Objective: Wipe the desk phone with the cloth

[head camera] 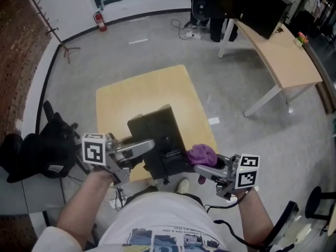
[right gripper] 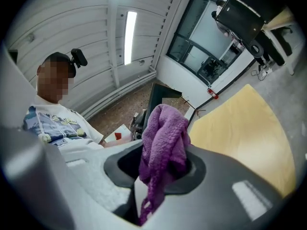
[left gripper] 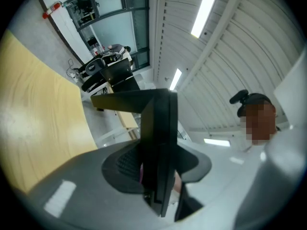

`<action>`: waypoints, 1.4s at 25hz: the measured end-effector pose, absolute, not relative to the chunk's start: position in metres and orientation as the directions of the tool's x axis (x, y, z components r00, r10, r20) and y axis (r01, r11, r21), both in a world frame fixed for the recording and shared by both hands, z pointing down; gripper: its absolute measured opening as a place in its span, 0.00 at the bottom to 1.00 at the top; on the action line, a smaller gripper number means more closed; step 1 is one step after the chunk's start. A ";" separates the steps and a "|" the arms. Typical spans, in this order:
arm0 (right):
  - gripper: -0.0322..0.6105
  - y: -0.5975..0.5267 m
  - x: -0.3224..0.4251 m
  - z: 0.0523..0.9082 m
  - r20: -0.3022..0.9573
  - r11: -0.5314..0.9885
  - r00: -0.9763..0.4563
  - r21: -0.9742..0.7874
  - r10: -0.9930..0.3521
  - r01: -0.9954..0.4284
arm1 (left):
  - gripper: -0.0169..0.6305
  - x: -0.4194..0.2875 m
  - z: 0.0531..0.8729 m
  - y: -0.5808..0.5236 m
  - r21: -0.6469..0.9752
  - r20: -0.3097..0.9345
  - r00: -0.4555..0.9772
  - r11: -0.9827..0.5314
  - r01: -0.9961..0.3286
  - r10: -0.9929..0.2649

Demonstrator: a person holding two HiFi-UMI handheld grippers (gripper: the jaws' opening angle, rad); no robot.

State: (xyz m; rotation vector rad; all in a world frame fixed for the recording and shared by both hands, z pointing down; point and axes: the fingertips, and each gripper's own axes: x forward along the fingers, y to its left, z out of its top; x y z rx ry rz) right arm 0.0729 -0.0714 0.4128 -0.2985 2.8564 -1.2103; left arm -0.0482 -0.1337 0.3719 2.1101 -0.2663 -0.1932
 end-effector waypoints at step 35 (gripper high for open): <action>0.21 -0.070 0.071 0.401 0.323 0.798 -0.885 -0.402 -0.335 -0.449 | 0.31 -0.036 0.397 -0.134 0.858 0.035 0.968 -0.489 -0.158 -0.250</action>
